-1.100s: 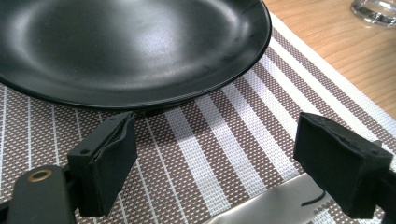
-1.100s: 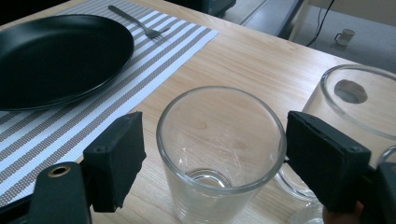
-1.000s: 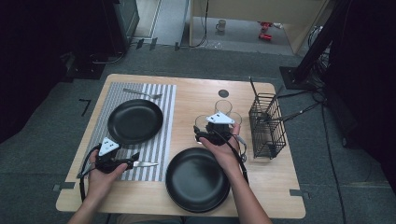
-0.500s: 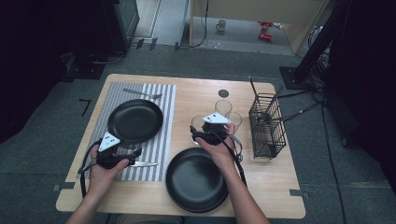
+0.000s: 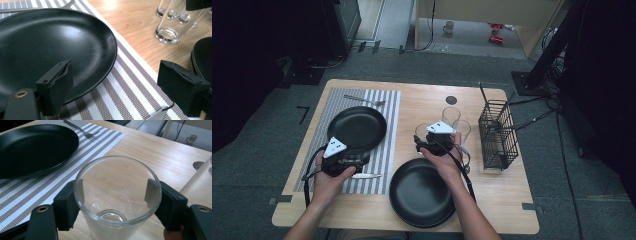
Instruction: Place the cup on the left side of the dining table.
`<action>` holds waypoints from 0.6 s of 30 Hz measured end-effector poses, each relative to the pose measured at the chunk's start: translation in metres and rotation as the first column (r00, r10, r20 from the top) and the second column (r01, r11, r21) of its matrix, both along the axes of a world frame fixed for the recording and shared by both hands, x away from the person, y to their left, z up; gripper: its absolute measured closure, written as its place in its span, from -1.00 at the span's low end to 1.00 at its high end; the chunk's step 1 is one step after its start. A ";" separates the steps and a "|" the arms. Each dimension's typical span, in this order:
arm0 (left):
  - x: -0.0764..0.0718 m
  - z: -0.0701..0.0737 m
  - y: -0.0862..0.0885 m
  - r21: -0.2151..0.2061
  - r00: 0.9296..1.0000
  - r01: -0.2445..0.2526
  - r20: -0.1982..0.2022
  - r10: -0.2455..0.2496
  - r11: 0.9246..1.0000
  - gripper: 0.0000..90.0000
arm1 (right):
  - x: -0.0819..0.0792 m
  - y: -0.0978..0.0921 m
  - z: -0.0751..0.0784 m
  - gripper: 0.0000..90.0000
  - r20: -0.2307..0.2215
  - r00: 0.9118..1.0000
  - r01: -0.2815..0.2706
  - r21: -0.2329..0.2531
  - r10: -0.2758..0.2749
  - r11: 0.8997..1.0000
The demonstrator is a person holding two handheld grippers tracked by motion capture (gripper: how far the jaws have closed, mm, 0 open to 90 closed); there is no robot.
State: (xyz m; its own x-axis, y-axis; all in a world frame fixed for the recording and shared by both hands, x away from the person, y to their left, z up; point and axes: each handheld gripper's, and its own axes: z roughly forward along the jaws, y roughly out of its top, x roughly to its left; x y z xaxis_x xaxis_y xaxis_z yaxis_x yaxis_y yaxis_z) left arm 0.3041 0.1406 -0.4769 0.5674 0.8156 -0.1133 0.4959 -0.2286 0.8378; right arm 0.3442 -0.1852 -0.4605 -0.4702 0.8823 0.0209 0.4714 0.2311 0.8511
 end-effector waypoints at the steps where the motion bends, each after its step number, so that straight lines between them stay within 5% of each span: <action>1: 0.001 0.000 -0.001 0.002 1.000 0.004 0.000 -0.004 1.000 -0.69 | 0.000 0.000 0.000 -0.34 0.000 1.000 0.000 0.000 0.000 1.000; 9: 0.007 0.003 -0.014 -0.018 1.000 0.028 0.000 -0.028 0.999 -0.69 | -0.005 -0.001 0.014 -0.34 0.021 0.999 -0.025 0.024 0.025 0.999; 18: 0.013 0.007 -0.039 -0.051 0.993 0.114 0.017 -0.113 0.992 -0.72 | -0.015 0.000 0.039 -0.34 0.060 0.996 -0.073 0.066 0.069 0.995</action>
State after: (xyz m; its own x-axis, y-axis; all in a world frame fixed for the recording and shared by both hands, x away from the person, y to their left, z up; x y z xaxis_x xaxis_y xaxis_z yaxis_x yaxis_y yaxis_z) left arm 0.3170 0.1013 -0.4701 0.6577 0.7392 -0.1446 0.4570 -0.2390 0.8568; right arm 0.3293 -0.1851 -0.4213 -0.5339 0.8440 0.0506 0.4058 0.2032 0.8911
